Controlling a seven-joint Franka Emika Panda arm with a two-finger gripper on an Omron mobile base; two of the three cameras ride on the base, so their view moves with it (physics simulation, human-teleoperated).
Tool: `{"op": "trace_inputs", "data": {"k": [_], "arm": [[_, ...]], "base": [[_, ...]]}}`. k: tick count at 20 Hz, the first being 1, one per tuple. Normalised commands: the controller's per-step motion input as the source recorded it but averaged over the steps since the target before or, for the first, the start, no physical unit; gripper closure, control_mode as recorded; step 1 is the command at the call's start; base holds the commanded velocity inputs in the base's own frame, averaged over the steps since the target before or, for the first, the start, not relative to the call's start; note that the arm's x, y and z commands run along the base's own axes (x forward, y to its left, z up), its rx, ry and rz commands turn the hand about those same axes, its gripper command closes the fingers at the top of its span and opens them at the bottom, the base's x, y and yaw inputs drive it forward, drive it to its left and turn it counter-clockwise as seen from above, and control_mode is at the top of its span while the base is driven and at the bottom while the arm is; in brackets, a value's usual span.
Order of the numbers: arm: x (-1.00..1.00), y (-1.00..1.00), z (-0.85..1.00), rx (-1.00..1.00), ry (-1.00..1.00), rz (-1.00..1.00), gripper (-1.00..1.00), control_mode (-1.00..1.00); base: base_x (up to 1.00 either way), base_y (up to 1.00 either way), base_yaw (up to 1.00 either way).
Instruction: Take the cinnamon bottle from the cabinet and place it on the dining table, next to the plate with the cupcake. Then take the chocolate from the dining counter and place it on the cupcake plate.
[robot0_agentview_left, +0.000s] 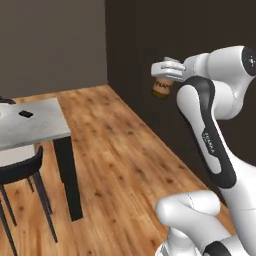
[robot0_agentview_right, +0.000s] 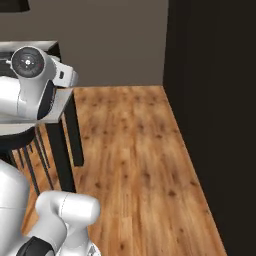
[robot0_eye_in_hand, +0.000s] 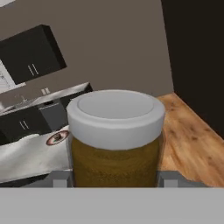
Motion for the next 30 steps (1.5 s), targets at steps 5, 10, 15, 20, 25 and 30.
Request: {"op": "trace_inputs", "data": {"k": [5,10,15,20,25,30], "arm": [[0.0,0.0,0.0,0.0,0.0,0.0,1.0,1.0],[0.0,0.0,0.0,0.0,0.0,0.0,1.0,1.0],[0.0,0.0,0.0,0.0,0.0,0.0,1.0,1.0],[0.0,0.0,0.0,0.0,0.0,0.0,1.0,1.0],[0.0,0.0,0.0,0.0,0.0,0.0,1.0,1.0],[0.0,0.0,0.0,0.0,0.0,0.0,1.0,1.0]], "base": [[0.78,-0.61,0.48],[0.84,-0.61,0.46],[0.75,-0.6,0.47],[0.69,-0.6,0.49],[0.52,-0.63,0.5],[0.31,-0.62,0.51]]}}
